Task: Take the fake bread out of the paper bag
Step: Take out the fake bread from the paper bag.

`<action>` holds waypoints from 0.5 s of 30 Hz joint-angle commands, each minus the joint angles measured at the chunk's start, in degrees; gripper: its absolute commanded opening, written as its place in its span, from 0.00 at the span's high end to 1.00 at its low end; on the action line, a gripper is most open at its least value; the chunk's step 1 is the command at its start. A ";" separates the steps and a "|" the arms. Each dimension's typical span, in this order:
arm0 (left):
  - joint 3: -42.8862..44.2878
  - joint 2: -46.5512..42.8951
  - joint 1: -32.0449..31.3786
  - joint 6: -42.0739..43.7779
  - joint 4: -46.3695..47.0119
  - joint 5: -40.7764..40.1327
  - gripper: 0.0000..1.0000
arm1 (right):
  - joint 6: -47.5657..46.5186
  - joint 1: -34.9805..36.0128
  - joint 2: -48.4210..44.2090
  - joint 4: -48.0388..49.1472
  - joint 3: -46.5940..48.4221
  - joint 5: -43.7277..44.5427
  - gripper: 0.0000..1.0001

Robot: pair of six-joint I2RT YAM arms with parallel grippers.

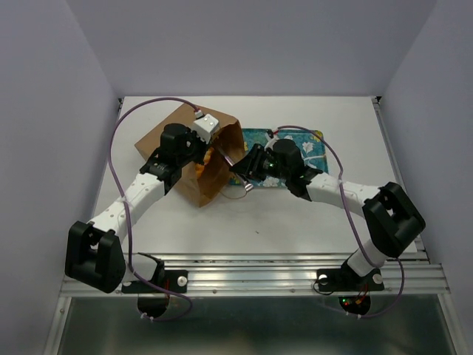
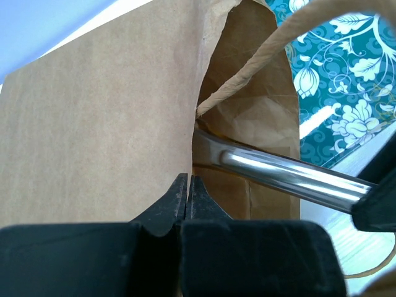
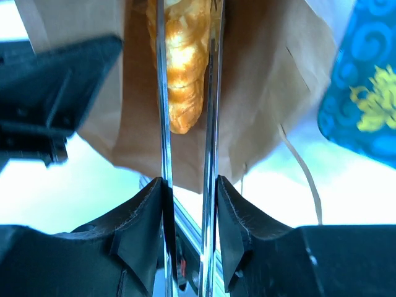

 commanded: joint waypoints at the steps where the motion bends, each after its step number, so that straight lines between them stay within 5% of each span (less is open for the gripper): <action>1: 3.09 0.29 0.64 0.15 2.89 -0.65 1.00 | -2.65 -0.35 -6.83 -1.06 -2.40 -1.39 0.99; 15: 4.23 1.44 0.82 -0.38 2.37 -0.47 1.00 | -8.27 -1.50 -20.98 -18.37 -4.60 1.96 0.99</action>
